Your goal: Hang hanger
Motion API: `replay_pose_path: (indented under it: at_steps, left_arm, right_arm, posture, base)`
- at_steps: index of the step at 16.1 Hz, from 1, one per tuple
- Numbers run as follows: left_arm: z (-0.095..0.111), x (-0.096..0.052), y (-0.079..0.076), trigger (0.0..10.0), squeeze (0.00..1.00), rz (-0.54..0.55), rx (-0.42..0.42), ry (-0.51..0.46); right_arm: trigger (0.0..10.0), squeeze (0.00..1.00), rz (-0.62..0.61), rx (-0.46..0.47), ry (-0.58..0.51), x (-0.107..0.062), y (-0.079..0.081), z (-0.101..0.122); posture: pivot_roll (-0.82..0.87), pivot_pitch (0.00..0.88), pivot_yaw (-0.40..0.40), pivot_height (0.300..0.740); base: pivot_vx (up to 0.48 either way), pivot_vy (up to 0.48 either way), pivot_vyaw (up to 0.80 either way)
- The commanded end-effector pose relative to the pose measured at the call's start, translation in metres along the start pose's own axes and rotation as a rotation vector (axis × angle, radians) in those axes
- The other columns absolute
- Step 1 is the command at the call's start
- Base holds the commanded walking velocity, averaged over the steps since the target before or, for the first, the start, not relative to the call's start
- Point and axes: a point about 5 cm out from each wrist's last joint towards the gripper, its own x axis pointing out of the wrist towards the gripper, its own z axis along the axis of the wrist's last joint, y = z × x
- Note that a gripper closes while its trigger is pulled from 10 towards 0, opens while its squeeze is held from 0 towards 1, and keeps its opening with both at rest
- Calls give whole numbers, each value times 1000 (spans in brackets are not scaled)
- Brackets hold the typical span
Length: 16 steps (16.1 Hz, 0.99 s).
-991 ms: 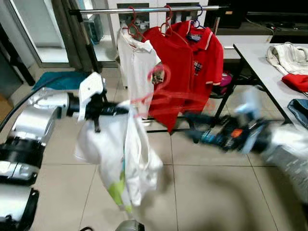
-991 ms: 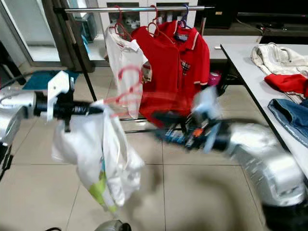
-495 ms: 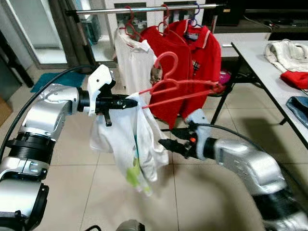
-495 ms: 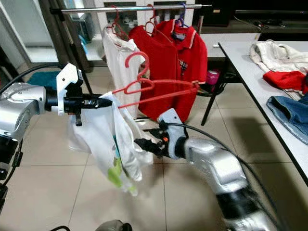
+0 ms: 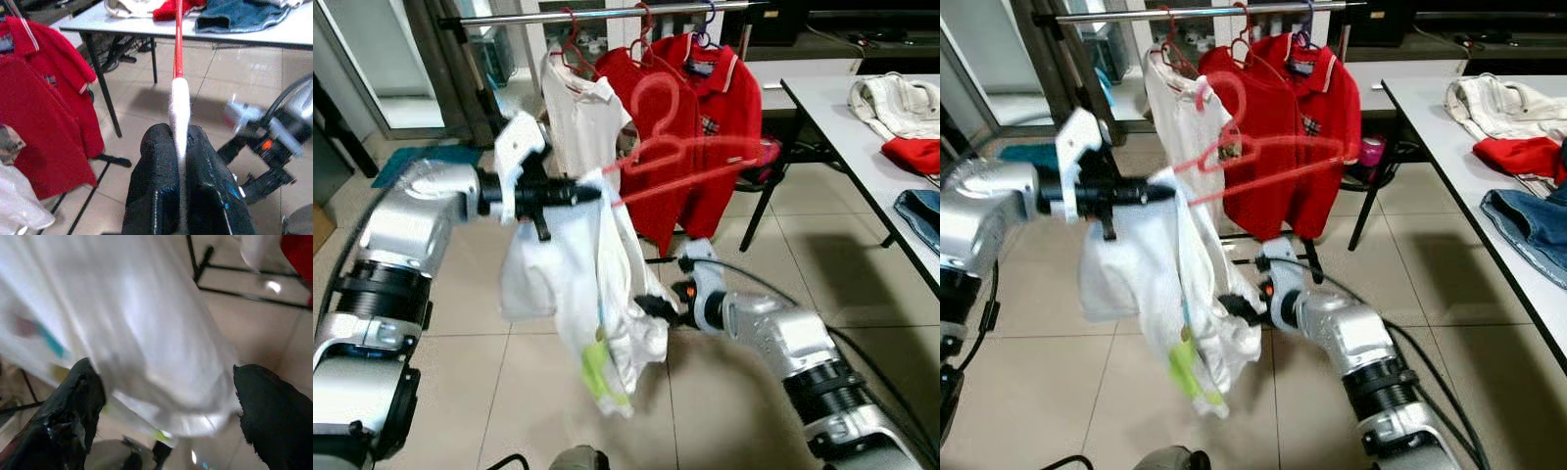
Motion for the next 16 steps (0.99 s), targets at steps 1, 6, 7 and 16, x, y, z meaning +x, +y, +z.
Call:
replay_pose_path:
  at_steps: [1,6,7,16]
  left_arm:
    - [11,-3,2,0,0,8,19,-32]
    - [16,-10,0,0,0,10,11,-45]
    - [16,-12,1,0,0,14,10,-43]
    - [9,-24,0,0,0,17,14,-6]
  right_arm:
    - [10000,0,-18,-2,-12,2,-2,4]
    - [1882,0,-82,0,69,12,-16,-25]
    - [0,0,-90,8,71,11,-20,-29]
    - [0,0,-149,98,0,-4,-51,-40]
  posture:
    - [1,0,104,740]
    - [10,0,93,740]
    - [10,0,92,740]
    - [7,0,98,740]
  base:
    - [0,0,0]
    - [0,0,0]
    - [0,0,0]
    - [0,0,0]
